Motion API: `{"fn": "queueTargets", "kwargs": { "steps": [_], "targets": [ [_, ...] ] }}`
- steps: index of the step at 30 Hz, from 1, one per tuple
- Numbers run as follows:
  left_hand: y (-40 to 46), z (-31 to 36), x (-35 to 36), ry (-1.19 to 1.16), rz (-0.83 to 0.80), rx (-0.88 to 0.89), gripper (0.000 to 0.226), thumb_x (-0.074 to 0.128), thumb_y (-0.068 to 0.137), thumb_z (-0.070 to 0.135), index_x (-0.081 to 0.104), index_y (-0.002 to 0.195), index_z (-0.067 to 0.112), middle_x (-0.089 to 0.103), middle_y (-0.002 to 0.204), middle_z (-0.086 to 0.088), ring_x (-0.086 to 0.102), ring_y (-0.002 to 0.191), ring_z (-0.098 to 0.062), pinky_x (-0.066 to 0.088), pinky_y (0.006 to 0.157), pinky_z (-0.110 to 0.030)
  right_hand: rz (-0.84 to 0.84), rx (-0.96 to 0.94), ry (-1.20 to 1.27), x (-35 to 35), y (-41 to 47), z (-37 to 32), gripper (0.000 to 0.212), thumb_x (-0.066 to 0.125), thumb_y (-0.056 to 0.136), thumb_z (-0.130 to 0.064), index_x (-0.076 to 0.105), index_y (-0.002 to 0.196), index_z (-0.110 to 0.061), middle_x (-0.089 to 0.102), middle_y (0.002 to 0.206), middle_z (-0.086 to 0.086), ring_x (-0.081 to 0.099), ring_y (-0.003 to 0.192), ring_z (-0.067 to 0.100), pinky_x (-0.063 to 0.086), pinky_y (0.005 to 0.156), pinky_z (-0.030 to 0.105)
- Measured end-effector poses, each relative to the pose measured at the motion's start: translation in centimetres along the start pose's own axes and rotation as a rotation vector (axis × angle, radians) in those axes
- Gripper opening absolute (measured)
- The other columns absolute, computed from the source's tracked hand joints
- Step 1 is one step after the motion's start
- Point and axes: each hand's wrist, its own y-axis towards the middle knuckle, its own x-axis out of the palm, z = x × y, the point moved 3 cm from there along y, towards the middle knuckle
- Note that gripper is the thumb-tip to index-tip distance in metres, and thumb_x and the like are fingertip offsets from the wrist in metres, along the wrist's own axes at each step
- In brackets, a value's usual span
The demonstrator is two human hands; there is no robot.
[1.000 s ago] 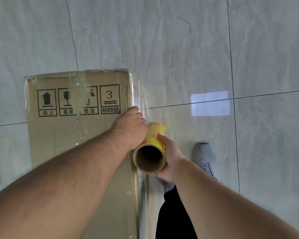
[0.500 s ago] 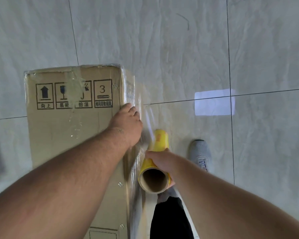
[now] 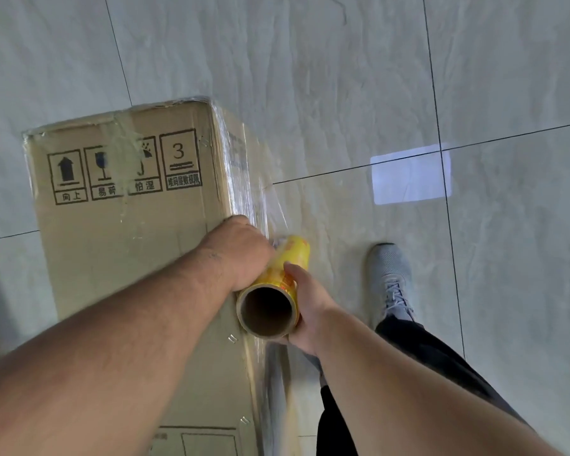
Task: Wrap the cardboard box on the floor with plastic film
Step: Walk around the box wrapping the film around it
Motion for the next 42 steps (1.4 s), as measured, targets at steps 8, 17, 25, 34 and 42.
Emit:
{"fn": "queueTargets", "kwargs": {
  "steps": [8,17,25,34,42],
  "targets": [
    [-0.7,2.0,-0.4,-0.063,0.003,-0.046,0.046,0.035,0.107,0.052,0.070,0.115,0.024,0.068,0.120,0.005,0.057,0.121,-0.021,0.031,0.113,-0.046,0.201,-0.172,-0.518,-2.7,-0.4,1.4,0.104,0.070,0.055,-0.068,0.048,0.148,-0.024,0.067,0.126,0.018,0.071,0.110,0.038,0.057,0.106,0.055],
    [-1.1,3.4,1.9,-0.038,0.014,-0.026,0.027,0.056,0.095,0.030,0.070,0.117,0.025,0.067,0.125,0.006,0.054,0.128,-0.019,0.027,0.120,-0.039,0.182,-0.194,-0.896,0.1,-0.2,-1.9,0.049,0.051,0.101,-0.063,0.065,0.112,-0.017,0.071,0.120,0.016,0.064,0.092,0.026,0.047,0.088,0.037],
    [-2.2,4.2,2.8,-0.041,0.084,-0.082,0.033,0.039,0.103,0.033,0.063,0.124,0.023,0.065,0.127,0.000,0.051,0.127,-0.025,0.030,0.114,-0.045,0.102,-0.010,-0.174,-2.8,1.4,3.3,0.070,0.077,0.086,-0.060,0.058,0.134,-0.014,0.079,0.110,0.021,0.080,0.096,0.038,0.062,0.093,0.060],
    [-3.2,5.8,3.2,-0.061,0.034,-0.144,0.059,0.024,0.108,0.057,0.060,0.142,0.025,0.047,0.159,-0.008,0.026,0.155,-0.028,0.006,0.126,-0.053,0.142,-0.143,-0.157,-5.1,2.6,7.1,0.081,0.090,0.071,-0.058,0.056,0.139,-0.031,0.076,0.119,0.022,0.081,0.090,0.038,0.067,0.071,0.053],
    [-3.1,7.0,3.0,-0.023,0.046,-0.137,0.056,0.037,0.107,0.055,0.052,0.150,0.023,0.034,0.167,-0.010,0.016,0.159,-0.031,-0.001,0.128,-0.054,0.277,-0.141,-0.775,-4.0,0.0,3.1,0.061,0.076,0.086,-0.062,0.069,0.118,-0.011,0.073,0.101,0.013,0.071,0.085,0.026,0.056,0.080,0.036]
  ]
}}
